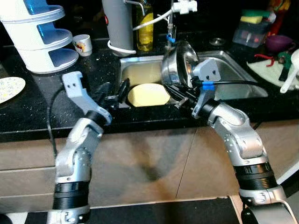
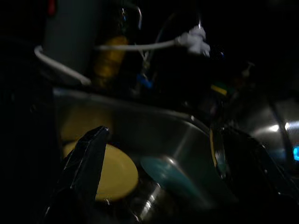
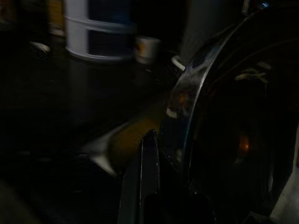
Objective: Kitchen organization
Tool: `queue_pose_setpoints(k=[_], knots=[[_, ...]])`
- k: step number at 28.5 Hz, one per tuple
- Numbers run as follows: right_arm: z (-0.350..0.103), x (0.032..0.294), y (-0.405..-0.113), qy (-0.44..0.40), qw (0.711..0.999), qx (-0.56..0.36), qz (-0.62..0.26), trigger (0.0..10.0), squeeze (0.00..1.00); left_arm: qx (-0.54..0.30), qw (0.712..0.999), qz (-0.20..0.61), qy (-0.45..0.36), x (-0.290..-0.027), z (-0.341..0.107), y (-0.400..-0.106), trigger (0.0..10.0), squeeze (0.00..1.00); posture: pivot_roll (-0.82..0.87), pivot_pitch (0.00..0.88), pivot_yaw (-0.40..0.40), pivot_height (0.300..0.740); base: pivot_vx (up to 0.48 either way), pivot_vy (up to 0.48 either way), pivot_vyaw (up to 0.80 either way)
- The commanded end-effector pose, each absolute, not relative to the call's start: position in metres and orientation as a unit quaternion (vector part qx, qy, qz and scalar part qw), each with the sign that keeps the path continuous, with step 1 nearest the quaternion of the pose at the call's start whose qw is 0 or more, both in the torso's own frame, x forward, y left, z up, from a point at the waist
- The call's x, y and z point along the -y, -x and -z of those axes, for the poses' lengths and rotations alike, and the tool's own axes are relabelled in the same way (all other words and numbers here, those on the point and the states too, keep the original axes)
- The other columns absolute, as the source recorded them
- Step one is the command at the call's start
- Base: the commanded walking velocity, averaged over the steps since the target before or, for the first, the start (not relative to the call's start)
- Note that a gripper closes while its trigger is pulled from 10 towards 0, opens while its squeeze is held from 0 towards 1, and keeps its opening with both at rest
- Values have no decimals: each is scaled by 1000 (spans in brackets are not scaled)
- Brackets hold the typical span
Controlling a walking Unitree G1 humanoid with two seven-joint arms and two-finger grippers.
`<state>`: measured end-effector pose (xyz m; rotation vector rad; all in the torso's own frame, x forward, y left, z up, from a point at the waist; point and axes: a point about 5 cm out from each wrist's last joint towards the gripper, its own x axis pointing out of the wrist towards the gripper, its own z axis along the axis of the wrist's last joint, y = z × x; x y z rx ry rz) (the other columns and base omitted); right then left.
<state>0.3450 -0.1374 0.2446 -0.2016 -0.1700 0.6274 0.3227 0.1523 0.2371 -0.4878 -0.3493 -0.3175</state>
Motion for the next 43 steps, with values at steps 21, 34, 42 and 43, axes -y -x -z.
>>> queue_pose_setpoints(k=[21, 34, 42, 43], knots=[[-226, 136, -364, 279, 916, -72, -279, 10000, 0, 197, 950, 135, 199, -166, -260, -306, 10000, 0, 15, 0, 13, 740, 286, 0, 0], [-203, 121, -354, 368, 827, -245, -349, 10000, 0, 143, 956, 163, 195, -139, -231, -293, 10000, 0, 13, 0, -8, 740, 0, 0, 0], [-181, 86, -375, 335, 826, -294, -346, 10000, 0, 148, 955, 176, 188, -129, -236, -291, 10000, 0, 23, 0, -23, 740, 0, 0, 0], [-177, 82, -377, 336, 825, -297, -343, 10000, 0, 148, 955, 177, 187, -129, -236, -291, 10000, 0, 25, 0, -24, 740, 0, 0, 0]])
